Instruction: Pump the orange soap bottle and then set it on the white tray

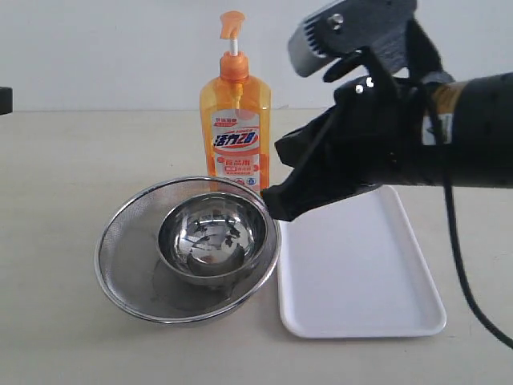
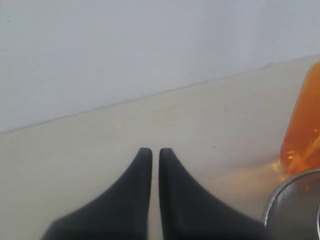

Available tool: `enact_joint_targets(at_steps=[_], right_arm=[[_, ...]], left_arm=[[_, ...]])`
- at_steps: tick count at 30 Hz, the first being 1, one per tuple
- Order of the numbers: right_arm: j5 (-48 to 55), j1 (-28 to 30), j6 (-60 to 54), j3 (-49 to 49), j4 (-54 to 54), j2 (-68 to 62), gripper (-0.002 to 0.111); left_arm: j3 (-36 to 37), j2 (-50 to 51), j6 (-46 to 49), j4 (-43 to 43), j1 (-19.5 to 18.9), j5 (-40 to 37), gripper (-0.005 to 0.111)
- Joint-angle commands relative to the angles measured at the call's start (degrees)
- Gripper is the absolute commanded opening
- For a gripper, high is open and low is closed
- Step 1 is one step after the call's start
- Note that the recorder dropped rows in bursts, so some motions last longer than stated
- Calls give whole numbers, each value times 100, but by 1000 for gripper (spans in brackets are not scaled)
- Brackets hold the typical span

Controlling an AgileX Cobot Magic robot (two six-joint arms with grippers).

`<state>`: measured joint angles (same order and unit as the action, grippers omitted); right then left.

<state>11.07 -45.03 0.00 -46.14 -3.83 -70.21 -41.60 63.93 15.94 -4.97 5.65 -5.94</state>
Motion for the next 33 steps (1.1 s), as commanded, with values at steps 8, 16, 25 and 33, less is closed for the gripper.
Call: enact_joint_targets(at_steps=[8, 16, 25, 33], right_arm=[[1072, -16, -4003, -942, 3465, -1340, 0], [1072, -16, -4140, -1402, 3607, -2015, 0], [931, -16, -4225, -1471, 3617, -2378, 0], [965, -16, -4225, -2141, 3643, -3251, 0]], left_arm=[[-1245, 1920, 3237, -2113, 27, -807, 5], [-1671, 2575, 9531, -8167, 14, -2387, 5], [-2033, 3509, 10019, -8610, -196, -2726, 5], [-2241, 3936, 10099, -8608, -306, -3123, 5]])
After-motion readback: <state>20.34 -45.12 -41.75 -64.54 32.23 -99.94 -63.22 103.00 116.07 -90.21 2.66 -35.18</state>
